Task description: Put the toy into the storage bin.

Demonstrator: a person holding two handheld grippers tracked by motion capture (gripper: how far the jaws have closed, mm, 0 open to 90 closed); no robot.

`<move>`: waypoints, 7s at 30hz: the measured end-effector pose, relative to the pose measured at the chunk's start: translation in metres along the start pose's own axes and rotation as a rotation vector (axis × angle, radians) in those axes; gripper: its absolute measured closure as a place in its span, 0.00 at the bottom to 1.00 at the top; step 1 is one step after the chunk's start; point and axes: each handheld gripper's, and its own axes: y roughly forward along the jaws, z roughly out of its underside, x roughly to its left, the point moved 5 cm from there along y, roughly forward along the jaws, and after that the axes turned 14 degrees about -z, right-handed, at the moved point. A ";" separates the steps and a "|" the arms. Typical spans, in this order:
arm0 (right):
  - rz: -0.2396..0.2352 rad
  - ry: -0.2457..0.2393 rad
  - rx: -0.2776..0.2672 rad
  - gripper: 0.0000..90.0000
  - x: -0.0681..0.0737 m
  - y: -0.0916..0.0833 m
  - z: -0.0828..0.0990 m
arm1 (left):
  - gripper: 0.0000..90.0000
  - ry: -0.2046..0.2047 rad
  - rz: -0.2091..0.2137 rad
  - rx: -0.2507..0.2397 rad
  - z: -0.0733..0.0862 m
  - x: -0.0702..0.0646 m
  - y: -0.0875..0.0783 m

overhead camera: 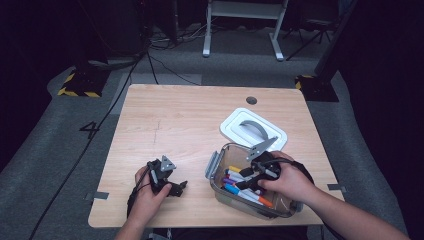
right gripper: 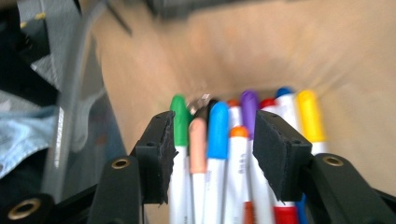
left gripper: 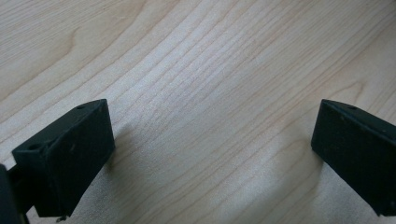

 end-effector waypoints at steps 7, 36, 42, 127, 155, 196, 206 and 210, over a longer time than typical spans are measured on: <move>0.112 0.005 -0.089 0.54 -0.010 -0.043 -0.003 | 0.00 0.000 0.000 0.000 0.000 0.000 0.000; 0.208 0.291 -0.174 0.50 -0.120 -0.089 0.097 | 0.00 0.001 -0.003 0.002 0.000 0.000 0.000; 0.159 0.300 -0.174 0.46 -0.125 -0.072 0.117 | 0.00 0.001 -0.004 0.001 0.000 0.000 0.000; 0.171 0.214 -0.242 0.86 -0.045 -0.144 0.034 | 0.00 0.001 -0.016 0.002 0.004 0.001 -0.004; -0.086 0.072 -0.089 0.86 0.013 -0.052 -0.006 | 0.00 0.002 -0.016 -0.003 0.004 0.001 -0.004; -0.089 0.069 0.050 0.57 -0.002 0.030 0.008 | 0.00 0.002 -0.005 -0.001 0.004 0.001 -0.003; 0.031 -0.002 -0.065 0.56 -0.006 -0.010 -0.011 | 0.00 0.004 -0.006 -0.004 0.004 0.001 -0.003; 0.072 -0.010 -0.117 0.55 -0.010 -0.024 -0.017 | 0.00 0.011 -0.003 -0.002 0.003 0.002 -0.003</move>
